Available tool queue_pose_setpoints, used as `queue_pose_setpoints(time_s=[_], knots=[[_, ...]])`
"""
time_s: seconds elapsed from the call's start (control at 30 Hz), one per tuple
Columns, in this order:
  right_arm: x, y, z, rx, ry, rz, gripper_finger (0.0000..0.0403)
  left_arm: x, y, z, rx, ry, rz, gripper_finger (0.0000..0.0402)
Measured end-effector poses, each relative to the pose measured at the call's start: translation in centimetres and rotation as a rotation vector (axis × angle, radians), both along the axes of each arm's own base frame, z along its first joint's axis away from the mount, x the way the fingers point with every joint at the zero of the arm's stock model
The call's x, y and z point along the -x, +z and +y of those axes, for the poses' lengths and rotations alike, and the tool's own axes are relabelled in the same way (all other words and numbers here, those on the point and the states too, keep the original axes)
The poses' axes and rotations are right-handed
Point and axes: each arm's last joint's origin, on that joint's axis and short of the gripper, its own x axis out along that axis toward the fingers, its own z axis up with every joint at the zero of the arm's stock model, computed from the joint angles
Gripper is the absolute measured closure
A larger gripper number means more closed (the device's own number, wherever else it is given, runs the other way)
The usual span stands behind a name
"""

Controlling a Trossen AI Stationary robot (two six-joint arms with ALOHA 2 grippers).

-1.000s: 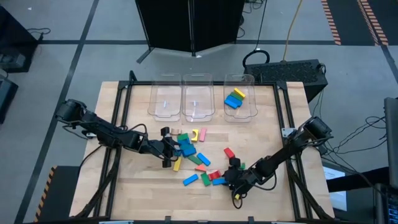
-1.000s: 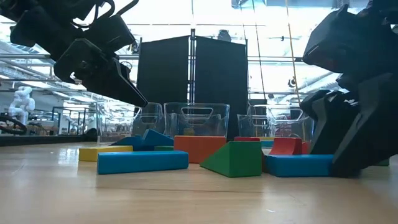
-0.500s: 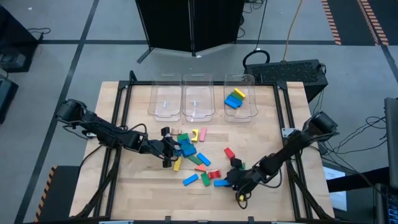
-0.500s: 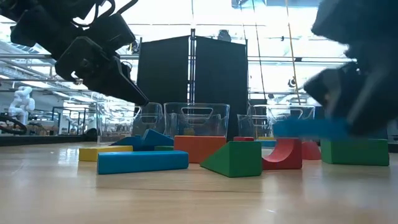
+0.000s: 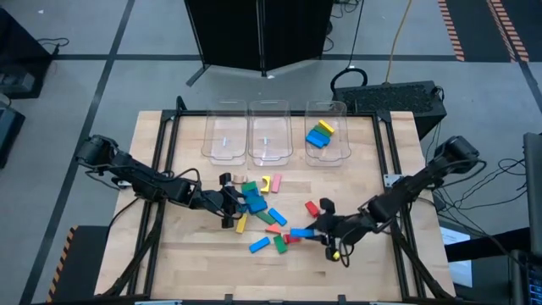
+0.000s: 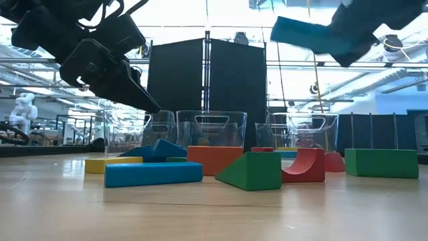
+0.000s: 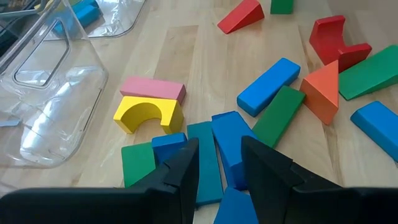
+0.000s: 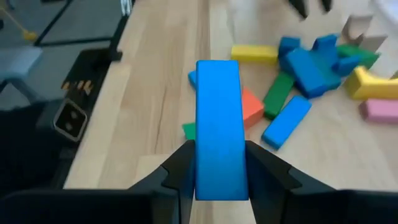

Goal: Sort blocks by size
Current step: Put the blue rectangular block into the right transparent bin

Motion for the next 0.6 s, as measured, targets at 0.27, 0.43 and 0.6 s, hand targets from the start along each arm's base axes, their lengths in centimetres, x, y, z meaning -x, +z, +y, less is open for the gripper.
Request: queue_pose_setpoints(time_s=[0.27,0.43,0.6], knots=[[1.0,2.1,-2.8,0.08,-0.145,-0.033,0.0296,0.0,0.0,0.0,0.001,0.0,-0.002,0.0278],[1.3,3.0,-4.9,0.103,-0.239,-0.037,0.0296,0.0,0.0,0.0,0.001,0.0,-0.004,0.0278],[1.3,3.8,-6.9,0.095,-0.327,-0.054,0.0296,0.0,0.1,0.0,0.002,0.0,-0.007,0.0278]])
